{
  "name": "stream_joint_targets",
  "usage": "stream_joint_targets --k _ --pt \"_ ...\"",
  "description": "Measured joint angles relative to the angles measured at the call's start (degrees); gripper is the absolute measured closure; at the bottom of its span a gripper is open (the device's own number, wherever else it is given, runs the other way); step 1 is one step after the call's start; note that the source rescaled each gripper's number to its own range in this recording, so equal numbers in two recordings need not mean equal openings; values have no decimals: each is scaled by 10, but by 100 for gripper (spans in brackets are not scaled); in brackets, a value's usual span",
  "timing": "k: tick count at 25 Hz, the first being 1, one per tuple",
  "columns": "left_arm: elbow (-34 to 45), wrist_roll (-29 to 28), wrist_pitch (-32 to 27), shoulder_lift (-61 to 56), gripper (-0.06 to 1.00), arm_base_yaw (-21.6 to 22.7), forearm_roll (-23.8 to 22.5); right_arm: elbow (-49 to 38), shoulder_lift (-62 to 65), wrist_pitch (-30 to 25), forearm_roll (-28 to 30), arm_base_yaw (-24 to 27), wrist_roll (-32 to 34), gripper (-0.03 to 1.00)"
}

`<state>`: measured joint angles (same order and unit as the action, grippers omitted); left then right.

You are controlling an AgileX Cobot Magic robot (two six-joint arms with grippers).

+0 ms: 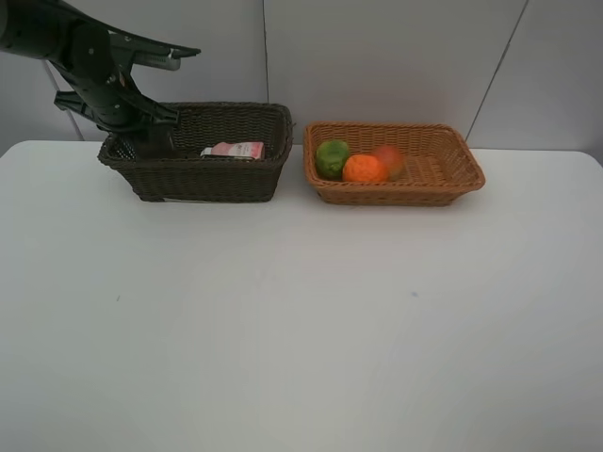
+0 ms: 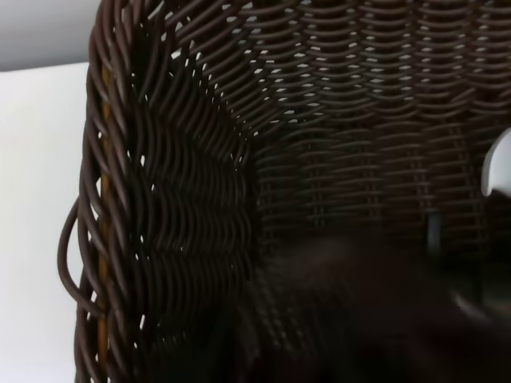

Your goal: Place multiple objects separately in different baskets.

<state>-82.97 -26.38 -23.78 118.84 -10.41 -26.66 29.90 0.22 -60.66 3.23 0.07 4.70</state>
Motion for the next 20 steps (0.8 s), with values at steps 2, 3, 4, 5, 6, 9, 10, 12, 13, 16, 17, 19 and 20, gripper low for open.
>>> stream_joint_targets --k 2,3,4,5,6,9,10,12,13,16,17,19,20 --pt "0 1 -4 0 35 0 0 0 0 0 0 0 0 -3" --pt "0 1 -7 -1 21 0 0 0 0 0 0 0 0 -3" --pt "0 1 -9 -1 11 0 0 0 0 0 0 0 0 -3" --pt "0 1 -11 -3 4 0 0 0 0 0 0 0 0 -3" --pt "0 1 -13 -5 -1 0 0 0 0 0 0 0 0 -3" --pt "0 1 -29 -22 -5 0 9 0 0 0 0 0 0 -3" --pt "0 1 -36 -32 -5 0 18 0 0 0 0 0 0 -3" --pt "0 1 -62 -58 -5 1 39 0 0 0 0 0 0 -3" --pt "0 2 -78 -75 -5 1 50 0 0 0 0 0 0 -3" --pt "20 2 -131 -140 -5 1 71 0 0 0 0 0 0 -3" --pt "37 2 -140 -169 -5 1 74 0 0 0 0 0 0 -3" --pt "80 2 -150 -228 -5 1 80 0 0 0 0 0 0 -3" --pt "108 2 -150 -265 -5 1 83 0 0 0 0 0 0 -3"
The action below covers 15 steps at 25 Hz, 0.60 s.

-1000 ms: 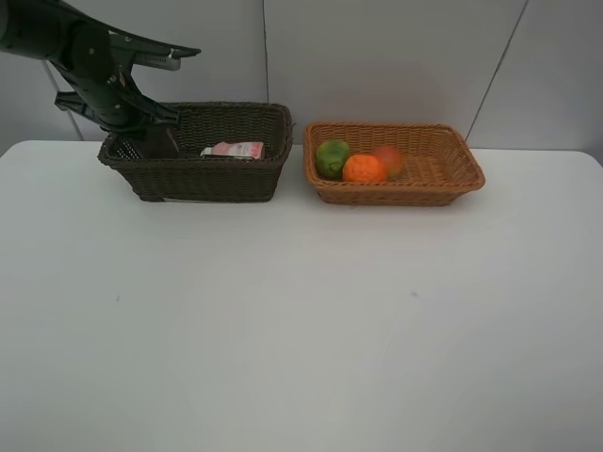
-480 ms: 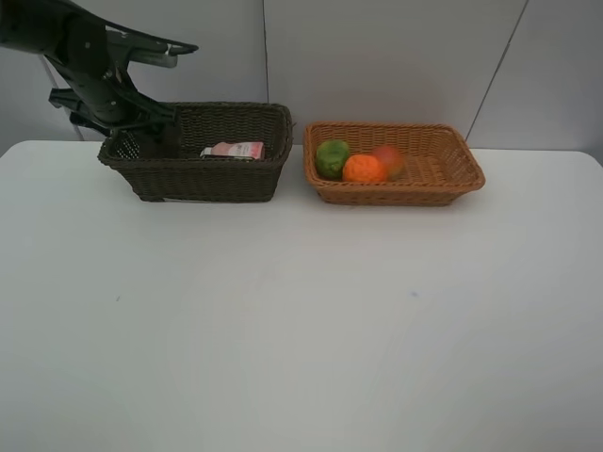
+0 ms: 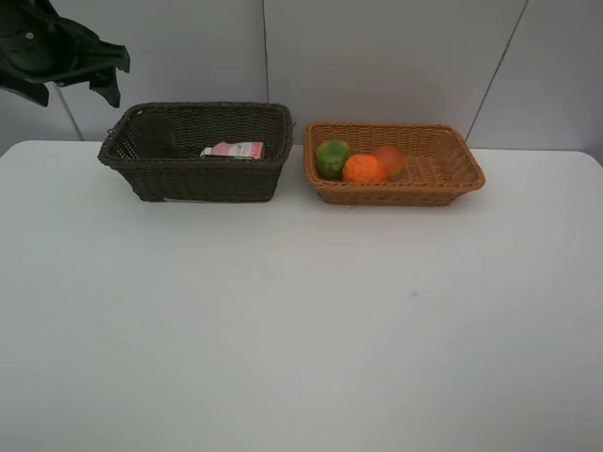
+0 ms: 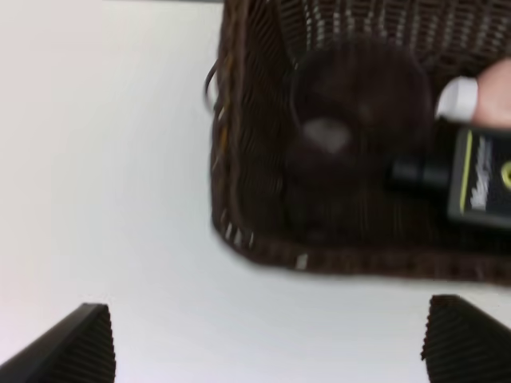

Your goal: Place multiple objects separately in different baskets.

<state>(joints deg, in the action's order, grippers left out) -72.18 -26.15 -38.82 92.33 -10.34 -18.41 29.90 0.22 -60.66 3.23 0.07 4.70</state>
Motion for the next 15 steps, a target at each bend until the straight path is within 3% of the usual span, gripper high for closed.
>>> stream_joint_targets --k 7,15 --pt "172 23 -19 -272 -5 0 16 0 0 0 0 0 0 -3" --pt "290 76 -93 -561 -5 0 67 0 0 0 0 0 0 -3"
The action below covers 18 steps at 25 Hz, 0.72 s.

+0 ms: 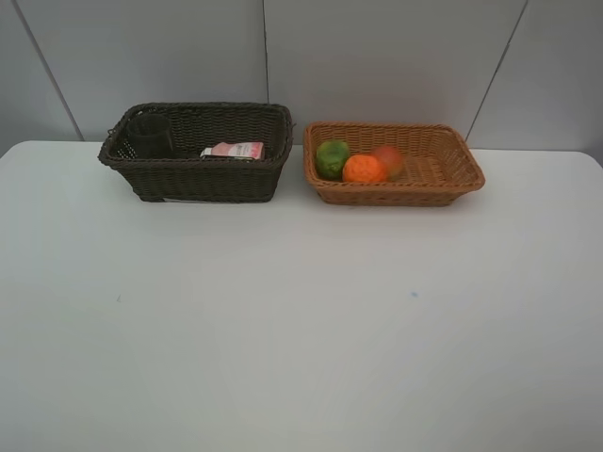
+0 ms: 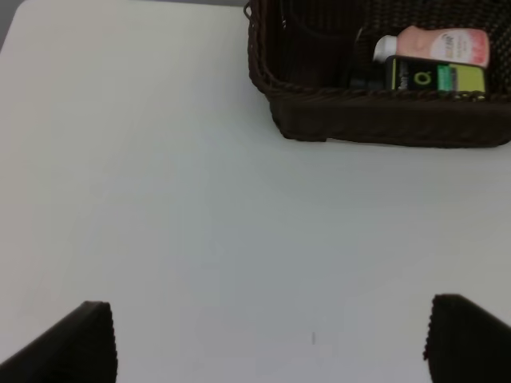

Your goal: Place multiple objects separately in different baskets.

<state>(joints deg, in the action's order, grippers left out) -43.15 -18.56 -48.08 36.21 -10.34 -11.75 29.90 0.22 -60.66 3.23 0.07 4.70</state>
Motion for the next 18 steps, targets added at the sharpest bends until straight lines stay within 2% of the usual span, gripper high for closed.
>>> stream_joint_targets --k 7,14,18 --pt "81 83 -60 -209 -5 0 92 0 0 0 0 0 0 -3" --pt "127 102 -90 -354 -5 0 104 0 0 0 0 0 0 -3" --pt "130 112 -115 -366 -5 0 101 0 0 0 0 0 0 -3"
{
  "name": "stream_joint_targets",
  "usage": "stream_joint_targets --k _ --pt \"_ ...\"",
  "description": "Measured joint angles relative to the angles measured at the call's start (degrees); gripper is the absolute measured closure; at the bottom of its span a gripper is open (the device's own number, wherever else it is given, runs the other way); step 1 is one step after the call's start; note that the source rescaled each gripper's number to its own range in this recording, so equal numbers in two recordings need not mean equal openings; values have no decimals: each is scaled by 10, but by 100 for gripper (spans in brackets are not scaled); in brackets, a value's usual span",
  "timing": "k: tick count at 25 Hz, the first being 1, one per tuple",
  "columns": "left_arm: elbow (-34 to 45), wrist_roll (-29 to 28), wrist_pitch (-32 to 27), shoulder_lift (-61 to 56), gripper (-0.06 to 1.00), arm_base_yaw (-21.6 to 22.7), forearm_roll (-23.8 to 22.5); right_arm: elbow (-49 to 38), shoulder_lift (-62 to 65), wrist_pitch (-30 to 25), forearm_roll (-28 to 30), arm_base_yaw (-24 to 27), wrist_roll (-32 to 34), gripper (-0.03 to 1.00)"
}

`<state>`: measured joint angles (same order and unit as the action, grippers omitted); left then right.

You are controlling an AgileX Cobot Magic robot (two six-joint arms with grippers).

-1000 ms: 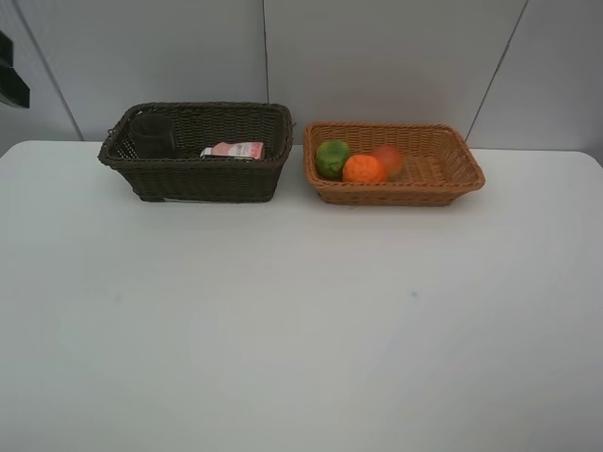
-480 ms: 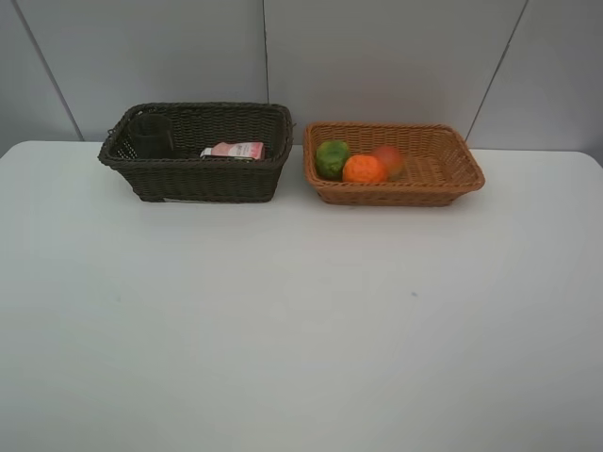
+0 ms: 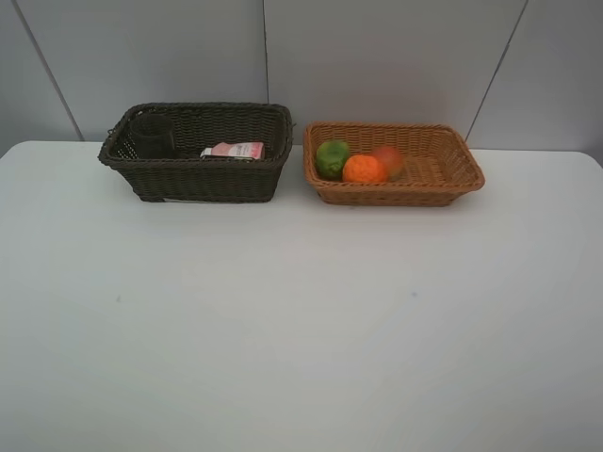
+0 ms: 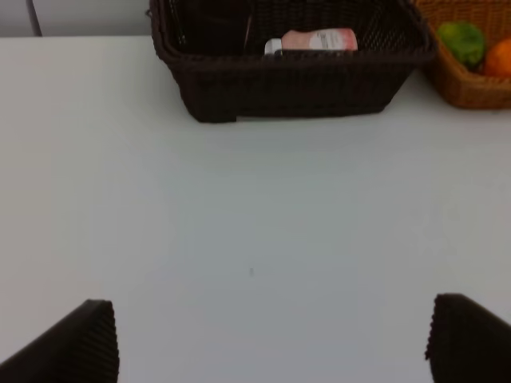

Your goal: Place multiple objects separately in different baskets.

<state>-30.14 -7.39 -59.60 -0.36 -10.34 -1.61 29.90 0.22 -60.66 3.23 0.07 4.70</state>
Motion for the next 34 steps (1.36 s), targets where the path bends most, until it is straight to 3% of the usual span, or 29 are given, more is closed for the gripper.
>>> stream_joint_targets --k 23,30,34 --pt "11 16 -10 -1 -5 0 -13 0 0 0 0 0 0 -3" --pt "11 17 -10 -1 -5 50 -14 0 0 0 0 0 0 -3" --pt "11 17 -10 -1 -5 52 -14 0 0 0 0 0 0 -3"
